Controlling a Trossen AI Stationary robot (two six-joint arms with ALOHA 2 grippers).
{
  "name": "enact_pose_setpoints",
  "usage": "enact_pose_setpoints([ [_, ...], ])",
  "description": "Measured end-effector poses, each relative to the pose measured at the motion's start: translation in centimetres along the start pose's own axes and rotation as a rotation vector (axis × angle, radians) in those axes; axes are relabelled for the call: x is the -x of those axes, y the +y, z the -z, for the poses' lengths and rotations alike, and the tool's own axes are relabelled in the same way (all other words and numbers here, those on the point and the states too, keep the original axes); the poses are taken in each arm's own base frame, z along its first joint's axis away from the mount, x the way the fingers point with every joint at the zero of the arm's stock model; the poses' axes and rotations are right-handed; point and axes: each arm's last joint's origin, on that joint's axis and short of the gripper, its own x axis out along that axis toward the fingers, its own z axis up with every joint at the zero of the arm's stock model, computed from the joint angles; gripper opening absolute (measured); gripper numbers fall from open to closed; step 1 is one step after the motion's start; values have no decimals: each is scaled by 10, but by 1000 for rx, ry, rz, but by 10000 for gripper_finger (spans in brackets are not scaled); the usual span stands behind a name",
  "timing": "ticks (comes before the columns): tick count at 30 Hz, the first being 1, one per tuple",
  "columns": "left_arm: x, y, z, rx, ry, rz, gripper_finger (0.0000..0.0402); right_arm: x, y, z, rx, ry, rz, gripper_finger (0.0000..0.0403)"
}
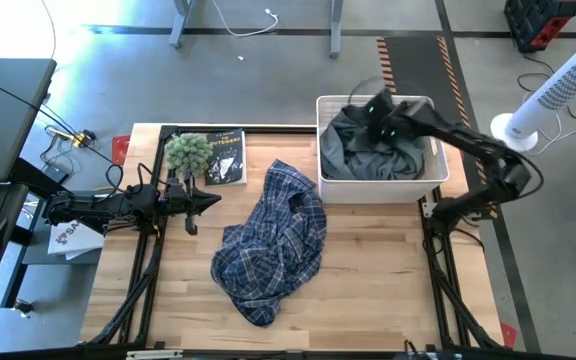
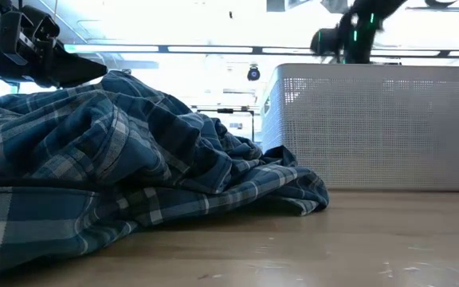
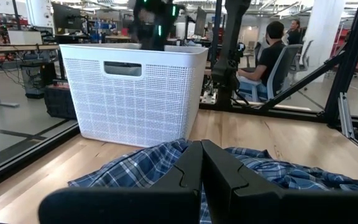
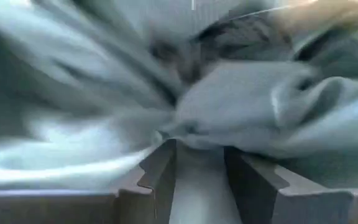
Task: Sort clothes
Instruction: Put the blue pants into the white laundry organizer, then put the blue polo shirt into the white laundry organizer
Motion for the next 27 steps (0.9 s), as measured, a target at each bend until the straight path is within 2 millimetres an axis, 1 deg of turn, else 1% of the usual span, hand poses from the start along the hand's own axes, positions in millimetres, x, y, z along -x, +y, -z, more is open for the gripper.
enact_pose_setpoints([
  [2,0,0,0,0,1,0,1,34,-2,-11,17,-67,-18,133],
  [4,0,0,0,0,0,0,1,65,-4,-15,34,-116,-19,133],
  [6,0,0,0,0,1,0,1,99,-3,-17,38,-216,-53,133],
  [8,0,0,0,0,0,0,1,129,1,-12,61,-309,-106,133],
  [9,0,0,0,0,0,0,1,141,4,-8,81,-357,-133,133],
  [11,0,0,0,0,1,0,1,158,15,3,148,-441,-199,133],
  [13,0,0,0,0,0,0,1,171,30,18,225,-518,-291,133],
  [16,0,0,0,-1,1,0,1,178,60,44,354,-597,-441,133],
  [19,0,0,0,0,1,0,1,171,97,75,495,-652,-609,133],
  [21,0,0,0,0,0,0,1,163,121,99,593,-670,-777,133],
  [24,0,0,0,0,1,0,1,145,152,136,711,-667,-1026,133],
  [27,0,0,0,0,1,0,1,127,176,166,782,-657,-1198,133],
])
